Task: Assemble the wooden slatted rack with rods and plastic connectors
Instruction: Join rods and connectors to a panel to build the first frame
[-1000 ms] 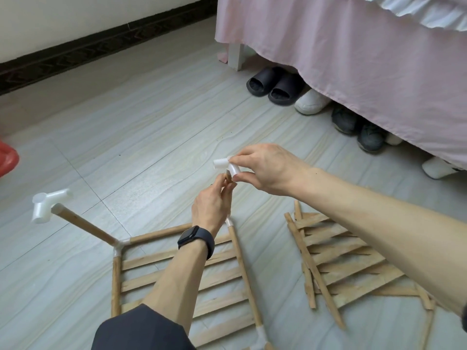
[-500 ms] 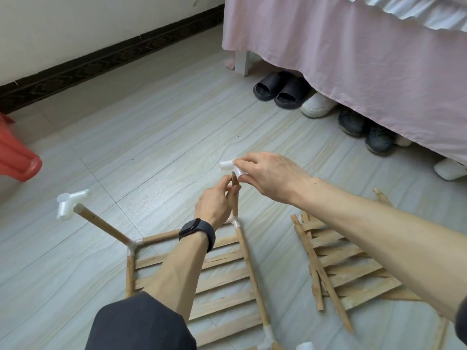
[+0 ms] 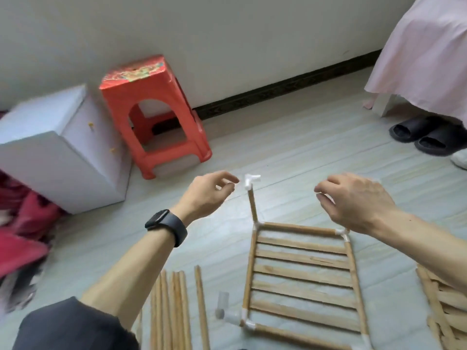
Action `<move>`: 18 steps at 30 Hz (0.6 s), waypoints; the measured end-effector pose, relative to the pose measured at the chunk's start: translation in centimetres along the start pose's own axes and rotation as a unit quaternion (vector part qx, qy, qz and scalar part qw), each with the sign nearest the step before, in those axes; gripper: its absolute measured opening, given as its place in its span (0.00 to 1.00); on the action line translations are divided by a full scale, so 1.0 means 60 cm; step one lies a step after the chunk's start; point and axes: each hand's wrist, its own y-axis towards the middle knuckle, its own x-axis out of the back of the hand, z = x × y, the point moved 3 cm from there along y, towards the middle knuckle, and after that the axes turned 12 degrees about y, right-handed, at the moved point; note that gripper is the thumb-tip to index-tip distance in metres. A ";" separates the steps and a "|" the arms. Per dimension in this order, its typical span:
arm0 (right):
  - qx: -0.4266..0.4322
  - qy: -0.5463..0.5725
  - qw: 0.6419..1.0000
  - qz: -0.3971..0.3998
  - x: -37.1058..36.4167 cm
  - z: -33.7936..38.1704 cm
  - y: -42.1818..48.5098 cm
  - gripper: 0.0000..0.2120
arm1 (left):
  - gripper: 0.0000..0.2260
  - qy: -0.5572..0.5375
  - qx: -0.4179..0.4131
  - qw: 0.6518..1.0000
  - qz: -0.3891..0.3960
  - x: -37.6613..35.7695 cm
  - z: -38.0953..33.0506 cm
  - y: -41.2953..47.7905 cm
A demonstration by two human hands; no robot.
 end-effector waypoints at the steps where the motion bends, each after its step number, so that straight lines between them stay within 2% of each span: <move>1: 0.024 0.027 0.999 0.012 -0.006 0.050 0.002 0.06 | 0.08 -0.027 0.032 0.999 -0.019 0.016 0.042 -0.033; 4: 0.114 0.095 0.987 0.065 -0.019 0.206 0.005 0.08 | 0.07 -0.080 0.150 0.984 -0.055 0.023 0.189 -0.131; 6: 0.156 0.109 0.974 0.122 -0.029 0.304 0.000 0.12 | 0.05 -0.085 0.220 0.971 -0.051 -0.002 0.284 -0.196; 8: 0.193 0.103 0.958 0.185 -0.051 0.389 -0.010 0.16 | 0.05 -0.081 0.283 0.956 -0.014 -0.045 0.364 -0.258; 10: 0.222 0.121 0.938 0.238 -0.089 0.459 -0.027 0.16 | 0.12 -0.072 0.342 0.936 0.041 -0.098 0.424 -0.316; 13: 0.184 0.171 0.912 0.326 -0.193 0.519 -0.058 0.14 | 0.18 -0.074 0.410 0.904 0.093 -0.176 0.478 -0.376; 18: 0.038 0.204 0.873 0.441 -0.427 0.515 -0.138 0.16 | 0.26 -0.078 0.521 0.837 0.147 -0.305 0.519 -0.426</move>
